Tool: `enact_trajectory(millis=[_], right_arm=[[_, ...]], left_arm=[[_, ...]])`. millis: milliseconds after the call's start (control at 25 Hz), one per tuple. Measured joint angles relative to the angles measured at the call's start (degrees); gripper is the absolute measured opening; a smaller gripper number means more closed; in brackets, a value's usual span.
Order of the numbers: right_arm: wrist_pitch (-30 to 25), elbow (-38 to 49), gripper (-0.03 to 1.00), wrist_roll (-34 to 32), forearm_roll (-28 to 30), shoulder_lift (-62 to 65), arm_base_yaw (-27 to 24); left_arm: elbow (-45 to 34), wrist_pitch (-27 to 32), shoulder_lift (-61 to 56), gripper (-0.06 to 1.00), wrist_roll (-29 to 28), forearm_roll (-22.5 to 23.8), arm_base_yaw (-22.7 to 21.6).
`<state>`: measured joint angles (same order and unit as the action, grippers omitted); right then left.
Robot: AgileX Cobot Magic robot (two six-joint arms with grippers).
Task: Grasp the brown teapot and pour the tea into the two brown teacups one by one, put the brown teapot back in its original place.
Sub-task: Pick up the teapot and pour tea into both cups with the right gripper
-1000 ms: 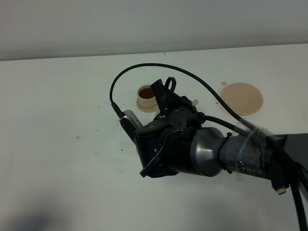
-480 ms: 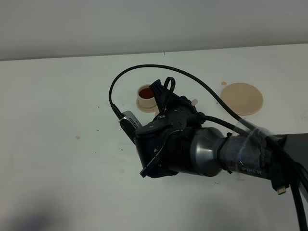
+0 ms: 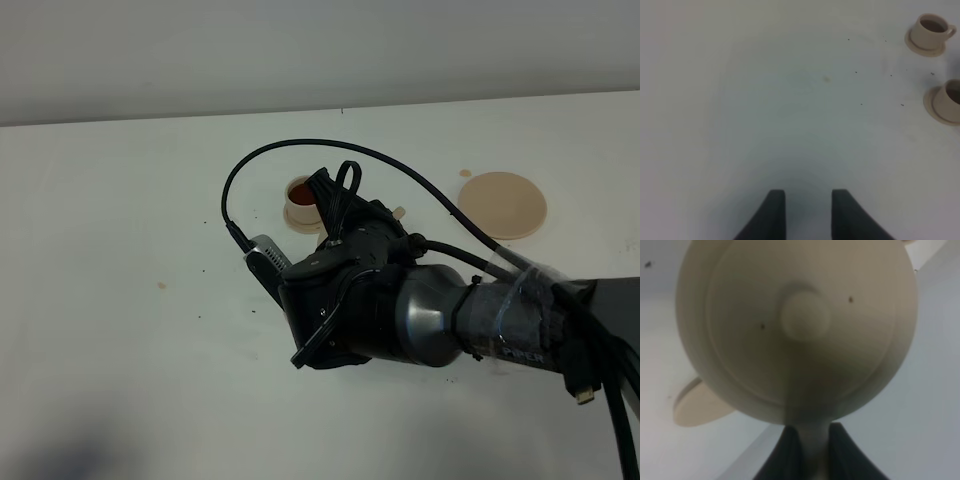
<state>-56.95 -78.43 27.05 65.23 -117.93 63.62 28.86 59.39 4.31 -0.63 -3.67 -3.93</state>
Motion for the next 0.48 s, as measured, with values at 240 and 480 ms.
enact_trajectory(millis=[240, 480], right_arm=[[0.19, 0.0, 0.1, 1.23, 0.0, 0.0, 0.0], [0.19, 0.0, 0.1, 2.16, 0.0, 0.0, 0.0]], left_arm=[[0.0, 0.0, 0.0, 0.25, 0.0, 0.0, 0.0], [0.0, 0.0, 0.0, 0.25, 0.0, 0.0, 0.0]])
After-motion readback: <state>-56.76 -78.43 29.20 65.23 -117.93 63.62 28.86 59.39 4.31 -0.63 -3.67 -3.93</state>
